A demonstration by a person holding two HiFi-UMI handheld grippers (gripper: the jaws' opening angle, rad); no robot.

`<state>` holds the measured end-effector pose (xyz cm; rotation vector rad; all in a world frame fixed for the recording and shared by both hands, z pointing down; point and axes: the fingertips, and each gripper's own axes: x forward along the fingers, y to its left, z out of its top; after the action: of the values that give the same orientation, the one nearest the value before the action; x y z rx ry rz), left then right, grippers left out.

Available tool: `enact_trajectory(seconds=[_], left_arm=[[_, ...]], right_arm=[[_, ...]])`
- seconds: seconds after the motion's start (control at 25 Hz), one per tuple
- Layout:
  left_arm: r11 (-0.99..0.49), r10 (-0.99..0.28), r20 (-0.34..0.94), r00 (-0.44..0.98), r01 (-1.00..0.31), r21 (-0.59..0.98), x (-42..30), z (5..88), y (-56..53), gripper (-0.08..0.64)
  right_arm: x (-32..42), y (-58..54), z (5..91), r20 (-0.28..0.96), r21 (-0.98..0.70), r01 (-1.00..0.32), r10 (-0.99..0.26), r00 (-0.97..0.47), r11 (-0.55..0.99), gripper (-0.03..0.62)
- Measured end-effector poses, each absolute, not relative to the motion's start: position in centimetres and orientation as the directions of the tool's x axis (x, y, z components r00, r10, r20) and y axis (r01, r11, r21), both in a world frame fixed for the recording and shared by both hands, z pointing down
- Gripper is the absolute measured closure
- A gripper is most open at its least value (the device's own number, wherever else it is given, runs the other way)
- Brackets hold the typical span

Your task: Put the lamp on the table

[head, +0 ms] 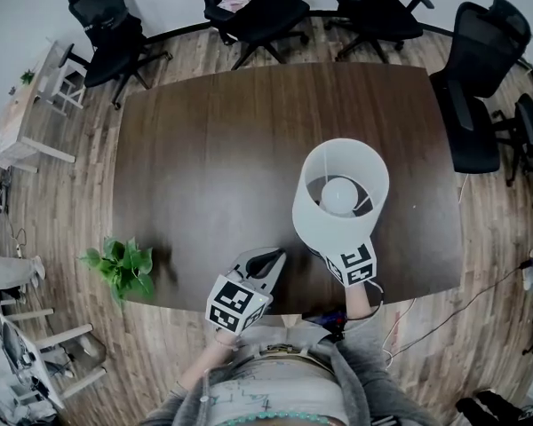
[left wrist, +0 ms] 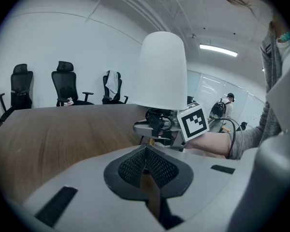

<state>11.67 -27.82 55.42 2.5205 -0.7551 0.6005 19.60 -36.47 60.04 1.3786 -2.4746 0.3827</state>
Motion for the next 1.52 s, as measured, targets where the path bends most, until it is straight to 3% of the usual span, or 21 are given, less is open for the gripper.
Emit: enact_trajectory(seconds=[1.52], left_arm=[[-0.818,-0.302,0.556,0.775,-0.51,0.266,13.1,56.4,-25.3,0.549]], right_arm=[[19.3,-33.7,59.8,0.227,-0.077,-0.852,-0.824,-0.52,0.517,0.529]])
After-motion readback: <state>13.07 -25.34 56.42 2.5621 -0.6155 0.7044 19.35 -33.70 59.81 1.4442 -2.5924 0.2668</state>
